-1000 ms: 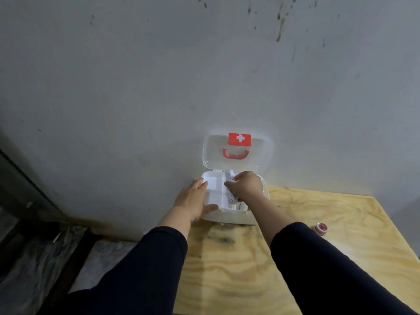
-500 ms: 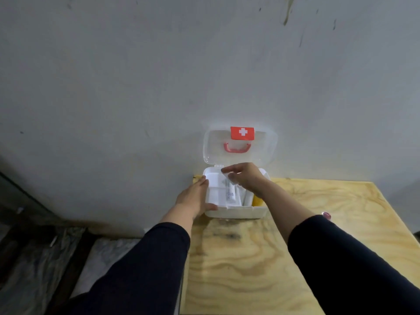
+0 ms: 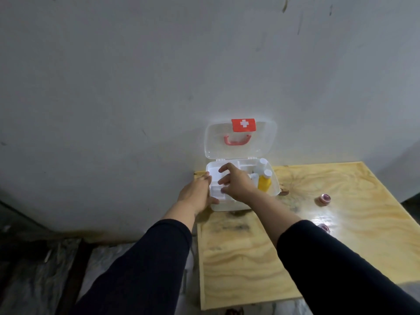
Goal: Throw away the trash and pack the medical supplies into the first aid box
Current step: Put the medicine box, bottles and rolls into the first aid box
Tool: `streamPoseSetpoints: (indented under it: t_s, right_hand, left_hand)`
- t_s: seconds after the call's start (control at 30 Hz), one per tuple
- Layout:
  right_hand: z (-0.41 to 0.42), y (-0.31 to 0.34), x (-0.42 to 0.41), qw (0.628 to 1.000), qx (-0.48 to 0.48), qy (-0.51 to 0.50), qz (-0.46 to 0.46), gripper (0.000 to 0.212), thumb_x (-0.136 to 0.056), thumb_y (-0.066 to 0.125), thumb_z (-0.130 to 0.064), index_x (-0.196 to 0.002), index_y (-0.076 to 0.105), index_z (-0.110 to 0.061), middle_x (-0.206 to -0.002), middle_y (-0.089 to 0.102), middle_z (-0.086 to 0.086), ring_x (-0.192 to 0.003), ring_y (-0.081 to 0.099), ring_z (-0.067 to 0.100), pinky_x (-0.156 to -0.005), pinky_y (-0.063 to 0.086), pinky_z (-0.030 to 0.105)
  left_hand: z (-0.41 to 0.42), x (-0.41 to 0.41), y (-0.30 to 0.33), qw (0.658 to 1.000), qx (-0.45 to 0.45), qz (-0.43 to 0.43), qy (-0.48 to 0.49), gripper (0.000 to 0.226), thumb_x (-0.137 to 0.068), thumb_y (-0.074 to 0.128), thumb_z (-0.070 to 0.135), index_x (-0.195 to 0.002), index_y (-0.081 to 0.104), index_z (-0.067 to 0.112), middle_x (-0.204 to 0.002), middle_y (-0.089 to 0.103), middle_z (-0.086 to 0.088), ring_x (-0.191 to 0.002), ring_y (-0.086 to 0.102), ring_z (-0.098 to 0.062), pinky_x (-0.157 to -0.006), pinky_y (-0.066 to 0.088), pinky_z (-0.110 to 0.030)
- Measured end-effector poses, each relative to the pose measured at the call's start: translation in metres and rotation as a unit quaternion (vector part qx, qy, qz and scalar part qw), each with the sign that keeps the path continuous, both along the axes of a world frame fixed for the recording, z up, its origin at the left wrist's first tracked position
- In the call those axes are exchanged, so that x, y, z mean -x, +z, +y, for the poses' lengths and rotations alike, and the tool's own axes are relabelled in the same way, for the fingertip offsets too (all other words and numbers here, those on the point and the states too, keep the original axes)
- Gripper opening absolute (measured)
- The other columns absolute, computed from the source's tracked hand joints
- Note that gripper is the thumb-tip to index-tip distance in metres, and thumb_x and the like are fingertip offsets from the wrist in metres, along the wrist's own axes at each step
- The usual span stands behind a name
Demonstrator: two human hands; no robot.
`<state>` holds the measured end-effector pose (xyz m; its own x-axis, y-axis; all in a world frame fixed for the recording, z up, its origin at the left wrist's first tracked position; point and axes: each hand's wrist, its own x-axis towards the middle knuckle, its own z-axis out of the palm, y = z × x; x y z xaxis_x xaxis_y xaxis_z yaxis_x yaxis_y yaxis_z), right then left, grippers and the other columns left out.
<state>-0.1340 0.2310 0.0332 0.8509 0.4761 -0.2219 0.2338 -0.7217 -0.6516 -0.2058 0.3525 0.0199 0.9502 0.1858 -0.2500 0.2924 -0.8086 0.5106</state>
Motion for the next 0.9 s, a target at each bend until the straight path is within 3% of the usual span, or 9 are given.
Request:
streamPoseSetpoints:
  t_s: [0.2, 0.33, 0.43, 0.6, 0.73, 0.9]
  right_hand:
    - [-0.010, 0.009, -0.003, 0.999, -0.042, -0.023, 0.018, 0.038, -0.078, 0.067, 0.000, -0.113, 0.061, -0.012, -0.108, 0.069, 0.010, -0.090, 0.063, 0.018, -0.078, 0.051, 0.027]
    - [-0.031, 0.025, -0.004, 0.999, -0.031, -0.031, -0.012, 0.036, -0.078, 0.070, -0.008, -0.114, 0.064, -0.015, -0.109, 0.070, 0.008, -0.101, 0.065, 0.019, -0.089, 0.054, 0.032]
    - [-0.055, 0.038, -0.004, 0.997, -0.003, -0.049, -0.051, 0.036, -0.079, 0.071, -0.014, -0.114, 0.065, -0.017, -0.114, 0.069, 0.007, -0.096, 0.061, 0.014, -0.089, 0.050, 0.027]
    - [-0.111, 0.049, -0.001, 0.990, 0.087, -0.096, -0.056, 0.038, -0.080, 0.069, -0.022, -0.117, 0.063, -0.021, -0.129, 0.060, 0.007, -0.119, 0.055, 0.023, -0.097, 0.045, 0.032]
    - [-0.161, 0.043, 0.003, 0.978, 0.144, -0.144, -0.045, 0.038, -0.080, 0.070, -0.030, -0.117, 0.062, -0.024, -0.127, 0.061, 0.005, -0.113, 0.057, 0.023, -0.096, 0.047, 0.040]
    - [-0.216, 0.018, 0.006, 0.968, 0.186, -0.167, -0.018, 0.038, -0.083, 0.067, -0.022, -0.121, 0.061, -0.020, -0.129, 0.060, 0.008, -0.113, 0.058, 0.025, -0.095, 0.048, 0.033]
  left_hand:
    - [0.006, -0.004, 0.007, 0.998, -0.045, 0.019, -0.044, 0.081, -0.085, 0.068, 0.041, -0.151, 0.028, 0.015, -0.160, 0.023, 0.001, -0.143, 0.031, -0.024, -0.114, 0.032, -0.039]
    - [0.003, -0.014, 0.024, 0.991, -0.101, 0.003, -0.086, 0.080, -0.085, 0.064, 0.051, -0.151, 0.029, 0.020, -0.158, 0.027, 0.002, -0.143, 0.032, -0.021, -0.112, 0.033, -0.036]
    - [-0.010, -0.026, 0.041, 0.987, -0.106, -0.014, -0.123, 0.072, -0.085, 0.064, 0.052, -0.146, 0.037, 0.023, -0.153, 0.037, 0.003, -0.136, 0.042, -0.023, -0.105, 0.040, -0.039]
    - [-0.056, -0.049, 0.062, 0.971, -0.124, -0.036, -0.201, 0.063, -0.086, 0.058, 0.055, -0.141, 0.046, 0.025, -0.145, 0.046, 0.002, -0.129, 0.047, -0.023, -0.097, 0.044, -0.039]
    - [-0.105, -0.060, 0.059, 0.960, -0.109, -0.042, -0.256, 0.062, -0.086, 0.059, 0.051, -0.141, 0.044, 0.024, -0.147, 0.045, 0.001, -0.131, 0.046, -0.023, -0.102, 0.044, -0.041]
    - [-0.166, -0.064, 0.027, 0.950, -0.073, -0.014, -0.302, 0.059, -0.087, 0.062, 0.045, -0.137, 0.046, 0.020, -0.144, 0.048, -0.001, -0.127, 0.050, -0.024, -0.102, 0.044, -0.040]
